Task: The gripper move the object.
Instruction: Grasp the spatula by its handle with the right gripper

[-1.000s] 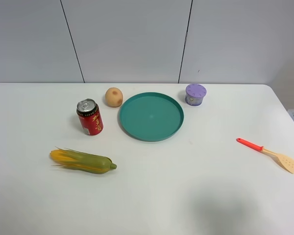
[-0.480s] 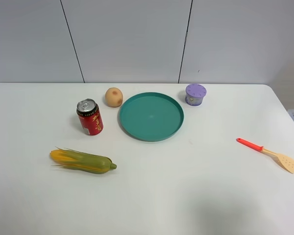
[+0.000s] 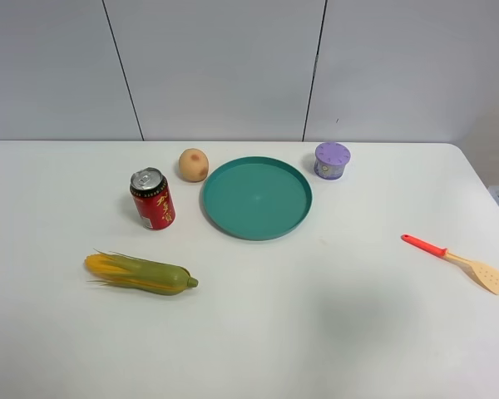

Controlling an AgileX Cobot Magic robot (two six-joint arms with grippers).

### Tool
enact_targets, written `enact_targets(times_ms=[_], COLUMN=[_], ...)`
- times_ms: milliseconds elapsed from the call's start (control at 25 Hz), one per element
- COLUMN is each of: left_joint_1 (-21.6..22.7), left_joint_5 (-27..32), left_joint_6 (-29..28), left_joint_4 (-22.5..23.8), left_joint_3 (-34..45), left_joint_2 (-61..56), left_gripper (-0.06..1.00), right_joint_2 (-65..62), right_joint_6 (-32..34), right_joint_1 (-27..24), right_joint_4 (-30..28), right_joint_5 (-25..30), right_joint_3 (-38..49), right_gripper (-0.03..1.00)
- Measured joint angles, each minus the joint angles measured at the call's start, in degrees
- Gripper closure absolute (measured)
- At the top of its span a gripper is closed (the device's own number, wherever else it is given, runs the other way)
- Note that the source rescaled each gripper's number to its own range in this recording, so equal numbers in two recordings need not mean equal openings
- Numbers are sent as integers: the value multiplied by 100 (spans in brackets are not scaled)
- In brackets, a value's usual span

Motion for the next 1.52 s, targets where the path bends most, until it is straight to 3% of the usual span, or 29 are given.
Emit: enact_targets(times_ms=[560, 1040, 1280, 1520], left_joint_1=[0, 0, 0, 0], left_joint_5=[0, 0, 0, 0], left_joint_6=[0, 0, 0, 0], left_joint_4=[0, -5, -11, -11], left_joint_3=[0, 0, 0, 0], left_joint_2=[0, 0, 0, 0], left_gripper=[-6, -6, -6, -6], right_joint_2=[1465, 3228, 3805, 3977], right_joint_6=[-254, -569, -841, -673], right_joint_1=[0, 0, 0, 0], right_joint_4=[5, 8, -61, -590], right_joint_5=[-66, -1123, -2250, -2751], right_joint_3=[-4, -11, -11, -11], right_gripper=[-3, -3, -1, 0])
